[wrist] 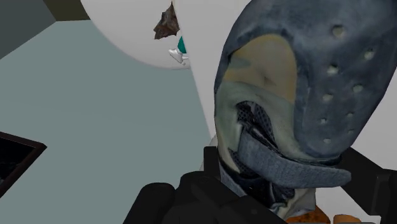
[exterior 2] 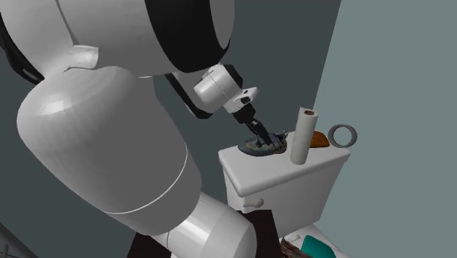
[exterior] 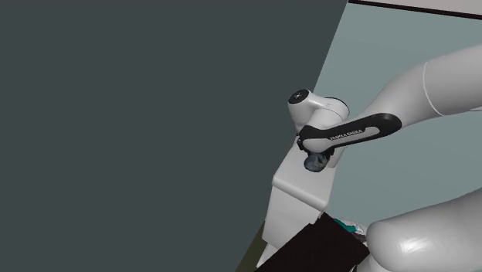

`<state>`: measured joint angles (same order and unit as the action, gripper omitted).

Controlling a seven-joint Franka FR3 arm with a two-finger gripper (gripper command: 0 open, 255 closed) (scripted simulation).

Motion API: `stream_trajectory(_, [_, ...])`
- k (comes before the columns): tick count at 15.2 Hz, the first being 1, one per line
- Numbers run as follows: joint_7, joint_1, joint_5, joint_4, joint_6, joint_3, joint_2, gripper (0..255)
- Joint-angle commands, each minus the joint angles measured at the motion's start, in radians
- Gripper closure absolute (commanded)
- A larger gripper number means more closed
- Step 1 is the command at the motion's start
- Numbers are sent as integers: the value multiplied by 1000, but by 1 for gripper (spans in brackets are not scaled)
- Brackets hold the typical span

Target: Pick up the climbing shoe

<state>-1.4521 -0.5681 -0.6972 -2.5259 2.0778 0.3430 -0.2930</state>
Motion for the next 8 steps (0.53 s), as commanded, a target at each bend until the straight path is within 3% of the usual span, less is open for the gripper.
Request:
stream_trajectory(1, [22, 5, 15, 11, -20, -2, -17, 255])
stream_trajectory(8, [77, 13, 47, 43, -70, -10, -57, 255])
